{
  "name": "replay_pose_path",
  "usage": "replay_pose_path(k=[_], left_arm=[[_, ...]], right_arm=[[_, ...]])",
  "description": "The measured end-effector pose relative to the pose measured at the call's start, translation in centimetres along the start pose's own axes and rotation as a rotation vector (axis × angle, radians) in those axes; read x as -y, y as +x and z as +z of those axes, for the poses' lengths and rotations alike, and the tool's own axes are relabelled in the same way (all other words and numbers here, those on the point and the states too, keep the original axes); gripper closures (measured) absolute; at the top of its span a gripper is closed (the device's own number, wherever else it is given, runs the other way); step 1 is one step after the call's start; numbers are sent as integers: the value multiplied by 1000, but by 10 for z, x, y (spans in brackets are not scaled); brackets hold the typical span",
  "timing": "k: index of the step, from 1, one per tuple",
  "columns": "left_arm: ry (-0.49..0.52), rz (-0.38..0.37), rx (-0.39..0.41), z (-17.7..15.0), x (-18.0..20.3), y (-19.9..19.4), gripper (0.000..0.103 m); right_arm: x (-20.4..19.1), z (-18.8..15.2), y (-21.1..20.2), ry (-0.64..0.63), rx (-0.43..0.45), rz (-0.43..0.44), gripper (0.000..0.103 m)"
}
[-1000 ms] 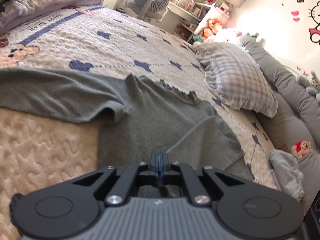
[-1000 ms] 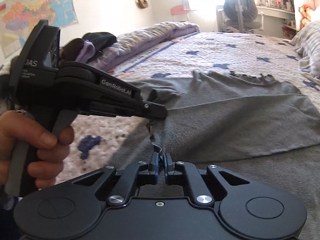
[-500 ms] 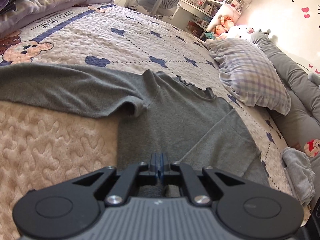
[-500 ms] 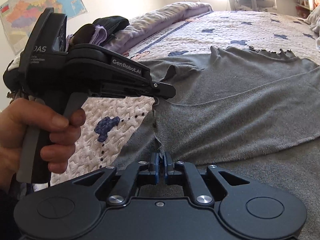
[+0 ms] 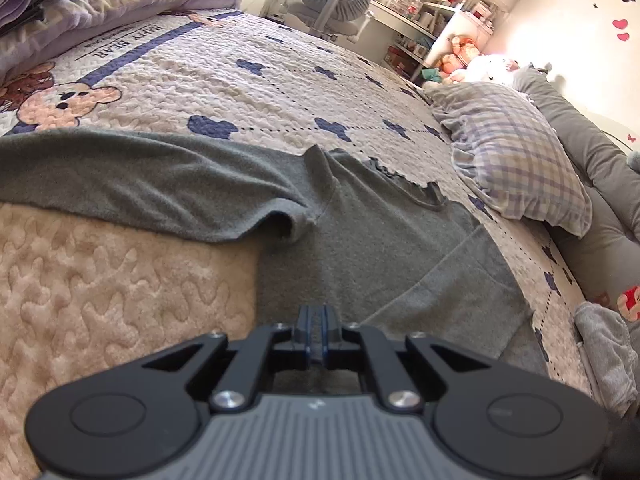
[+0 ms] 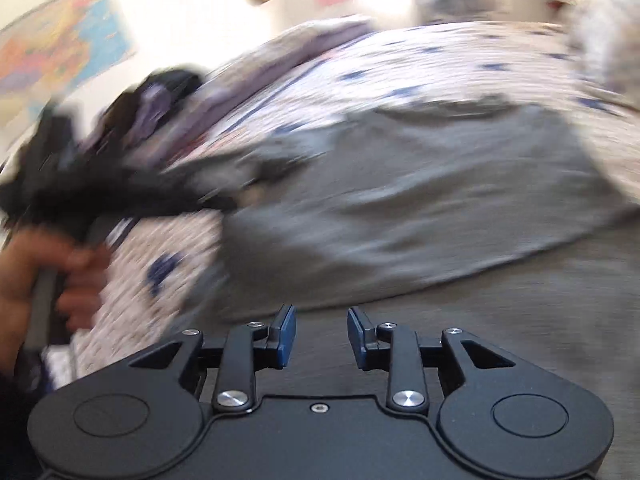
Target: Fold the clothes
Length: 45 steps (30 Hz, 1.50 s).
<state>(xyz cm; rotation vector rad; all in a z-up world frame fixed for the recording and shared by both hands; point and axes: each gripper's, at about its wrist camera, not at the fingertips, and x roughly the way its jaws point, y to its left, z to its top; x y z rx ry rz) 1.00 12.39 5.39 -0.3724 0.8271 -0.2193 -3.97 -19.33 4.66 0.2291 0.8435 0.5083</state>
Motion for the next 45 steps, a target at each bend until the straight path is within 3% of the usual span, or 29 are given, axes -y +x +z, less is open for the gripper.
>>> replay_pose_path(k=[4,7,13,16,19,22,23,26,30,33,37,39,41,45], left_arm=[[30,9,-3,-1,3,3,98],[45,-4,-20,-5,8,9,93],[88,-7,-59,-15,17,24,89],[106,-3,-62,-17,20,26,87],[111,-9,-60,-17,21,26,82],[117,-8,-59,-18,22,26,80],[122,-6,-58,-18,24,27,78],[156,2,-54,-21,31,28,68],[196,13,-50,-24,38,30,62],[205,16,-50,-25,38,31,61],[197,11,-51,-24,37,31,60],[189,8,-52,-24,36,31,59],[183,6,-53,-23,37,31,58],[174,-1,-54,-22,35,31,57]], right_arm=[[86,16,-32,205,114,-216,70],[128,27,-42,206,153,-336,70],[152,56,-30,105,158,-298,70],[146,70,-11,-6,96,-271,71],[139,75,11,-122,9,-329,71],[140,72,14,-137,-15,-282,94],[139,71,12,-139,-15,-282,95],[141,69,-3,-79,7,-268,97],[163,71,-26,147,66,-204,99],[178,68,-8,217,24,-221,99],[174,72,2,163,7,-227,95],[174,83,-7,146,48,-225,91],[182,98,-12,162,93,-211,69],[187,138,18,150,79,-178,69]])
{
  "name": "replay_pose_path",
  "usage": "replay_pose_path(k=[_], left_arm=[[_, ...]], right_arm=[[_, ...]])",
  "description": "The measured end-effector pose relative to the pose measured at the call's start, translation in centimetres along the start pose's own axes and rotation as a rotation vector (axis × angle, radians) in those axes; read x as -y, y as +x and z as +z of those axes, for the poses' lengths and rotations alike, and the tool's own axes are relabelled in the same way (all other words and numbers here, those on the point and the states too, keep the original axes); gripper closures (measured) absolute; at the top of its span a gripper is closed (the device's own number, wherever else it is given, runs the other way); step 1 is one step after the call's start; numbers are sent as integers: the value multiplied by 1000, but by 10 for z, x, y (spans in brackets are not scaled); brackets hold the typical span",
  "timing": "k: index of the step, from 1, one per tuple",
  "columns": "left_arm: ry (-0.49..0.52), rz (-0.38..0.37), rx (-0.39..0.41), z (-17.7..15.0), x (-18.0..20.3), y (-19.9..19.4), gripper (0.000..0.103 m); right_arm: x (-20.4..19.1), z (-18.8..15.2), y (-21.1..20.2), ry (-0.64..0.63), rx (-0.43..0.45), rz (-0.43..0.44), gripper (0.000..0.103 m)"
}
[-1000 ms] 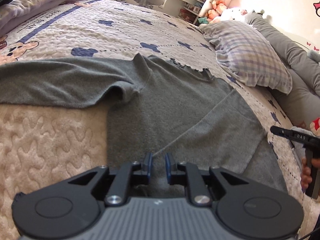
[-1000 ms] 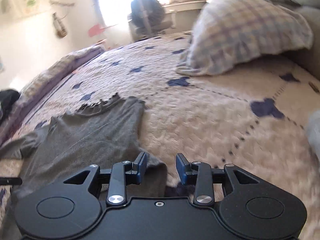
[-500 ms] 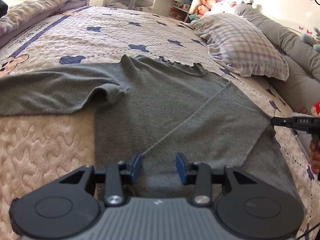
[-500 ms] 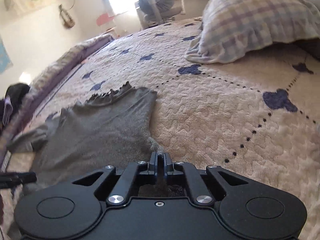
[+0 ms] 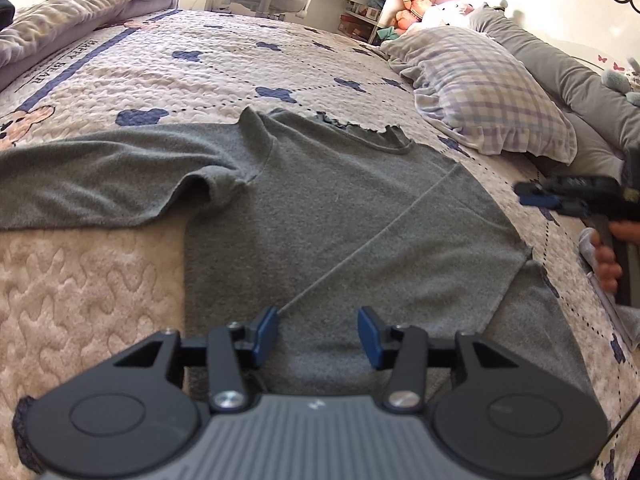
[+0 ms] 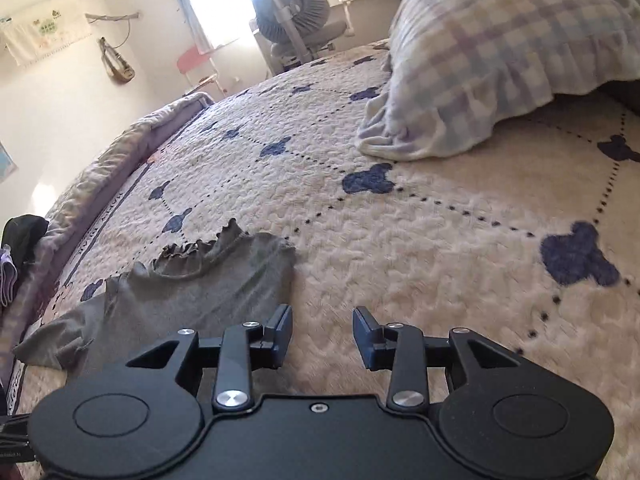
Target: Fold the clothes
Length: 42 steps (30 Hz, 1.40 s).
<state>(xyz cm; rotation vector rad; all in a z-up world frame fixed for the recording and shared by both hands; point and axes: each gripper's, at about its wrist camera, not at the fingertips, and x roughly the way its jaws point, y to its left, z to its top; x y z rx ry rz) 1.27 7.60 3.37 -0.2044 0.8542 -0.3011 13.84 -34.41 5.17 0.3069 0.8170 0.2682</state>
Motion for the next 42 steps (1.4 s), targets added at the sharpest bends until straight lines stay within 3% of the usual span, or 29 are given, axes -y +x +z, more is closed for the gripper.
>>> replay_pose_path(k=[7,9,10,11,17,21,23,24,26,28,31,33,37,42], left_arm=[[-15,-14,-3,1,-3,0,57],[-15,-15,-4,1,-3,1,56],[-13,-15,-4,1,-3,1,56],[-10,-15,-3,0,-2,1,55],[-23,-23,-2,0,-4,0,55],[-29,-25,-2,1,-5,-1,55],[-41,-31,-3,1,-8,-2,54],[-47,-35,-3,2,-9,-2,53],[-70,-35,4,4,-13,-5,49],[-99,-20,24,8,-20,-10,46],[-170,-2,70,14,-35,-21,39],[-238,27,104,17,-51,-29,29],[-414,85,160,23,-95,-46,29],[-532,248,295,34,-153,-86,23]], right_arm=[[-24,44,72,-53,-90,-25,69],[-32,48,89,-106,-150,-40,69],[-38,47,95,-158,-169,-65,78],[-45,46,99,-209,-180,-88,94],[-77,39,90,-454,-50,-245,98],[-86,16,113,-626,-66,-333,98],[-86,17,113,-597,-54,-348,97],[-86,21,113,-581,-54,-366,94],[-90,25,107,-572,-32,-412,64],[-97,28,90,-549,42,-438,59],[-117,27,62,-504,109,-353,53],[-137,23,50,-508,122,-286,52],[-186,3,38,-547,109,-158,46],[-213,-41,20,-551,54,-67,45]])
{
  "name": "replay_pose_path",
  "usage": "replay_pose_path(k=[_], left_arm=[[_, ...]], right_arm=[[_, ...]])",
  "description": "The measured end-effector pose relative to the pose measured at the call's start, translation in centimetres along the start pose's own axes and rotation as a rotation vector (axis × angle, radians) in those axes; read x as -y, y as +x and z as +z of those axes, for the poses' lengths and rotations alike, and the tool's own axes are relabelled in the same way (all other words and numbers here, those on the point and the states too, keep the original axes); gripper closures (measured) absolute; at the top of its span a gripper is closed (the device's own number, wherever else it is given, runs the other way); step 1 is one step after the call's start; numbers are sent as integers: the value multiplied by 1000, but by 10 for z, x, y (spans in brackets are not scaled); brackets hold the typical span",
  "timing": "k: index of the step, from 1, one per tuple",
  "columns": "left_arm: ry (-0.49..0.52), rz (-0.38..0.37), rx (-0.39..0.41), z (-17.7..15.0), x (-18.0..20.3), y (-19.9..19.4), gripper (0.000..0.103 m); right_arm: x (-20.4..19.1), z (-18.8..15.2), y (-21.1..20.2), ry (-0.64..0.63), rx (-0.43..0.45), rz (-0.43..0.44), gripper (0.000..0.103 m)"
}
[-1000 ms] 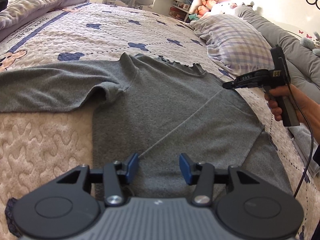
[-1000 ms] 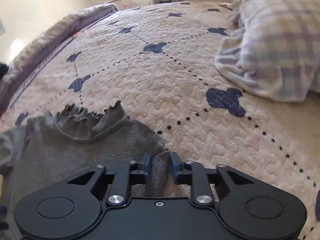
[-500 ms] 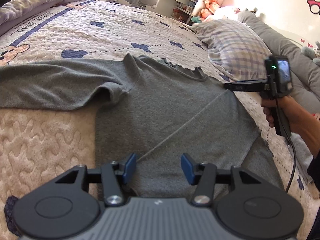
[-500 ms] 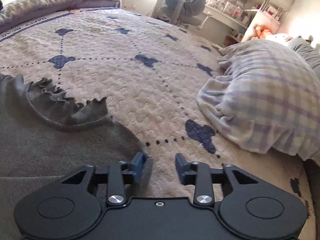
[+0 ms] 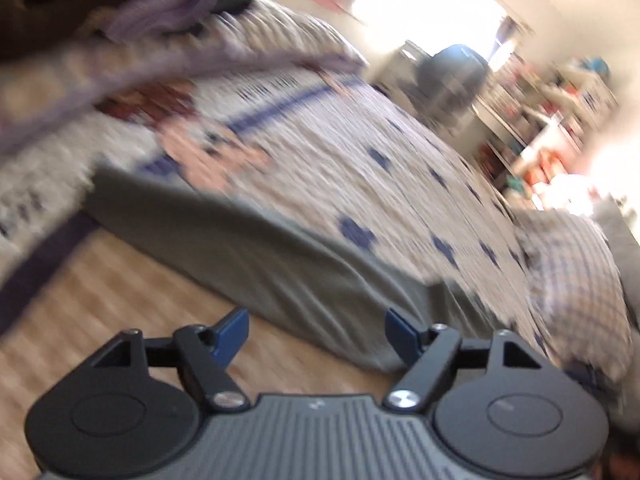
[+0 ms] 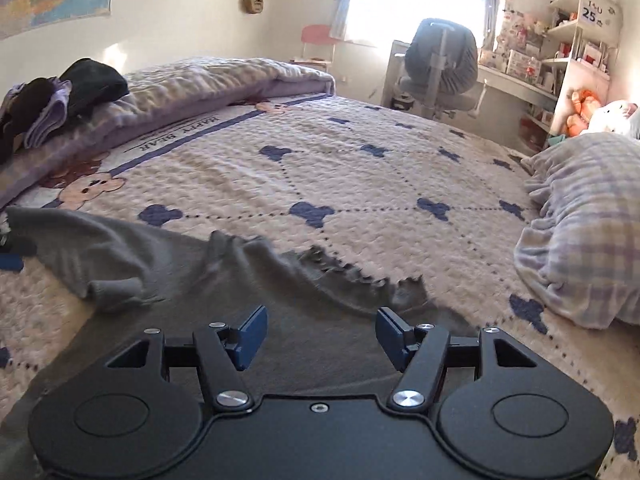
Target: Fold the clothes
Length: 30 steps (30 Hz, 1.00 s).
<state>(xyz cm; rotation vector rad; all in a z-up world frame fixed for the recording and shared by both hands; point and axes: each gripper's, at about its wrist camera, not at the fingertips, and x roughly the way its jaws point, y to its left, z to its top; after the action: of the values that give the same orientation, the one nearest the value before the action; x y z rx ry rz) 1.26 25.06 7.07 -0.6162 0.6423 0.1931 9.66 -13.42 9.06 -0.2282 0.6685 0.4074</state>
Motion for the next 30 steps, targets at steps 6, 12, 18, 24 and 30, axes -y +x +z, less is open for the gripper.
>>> replay_pose_path(k=[6,12,18,24,30], left_arm=[[29,162,141,46,-40,-11,10],[33,227,108,61,-65,28,7],[63,273,73,49,-69,55,32],[-86,171,69,52,-87,47,98],[-94,93,159,58,-74,30,99]], right_arm=[[-1,-56,-45,78,-71,34,44],[23,-111,-105,250,-66,27,44],[44,-148,-138,416,-70,38,44],[45,-154,-142,512,-12,11,57],[29,-160,-136,533,-12,37,64]])
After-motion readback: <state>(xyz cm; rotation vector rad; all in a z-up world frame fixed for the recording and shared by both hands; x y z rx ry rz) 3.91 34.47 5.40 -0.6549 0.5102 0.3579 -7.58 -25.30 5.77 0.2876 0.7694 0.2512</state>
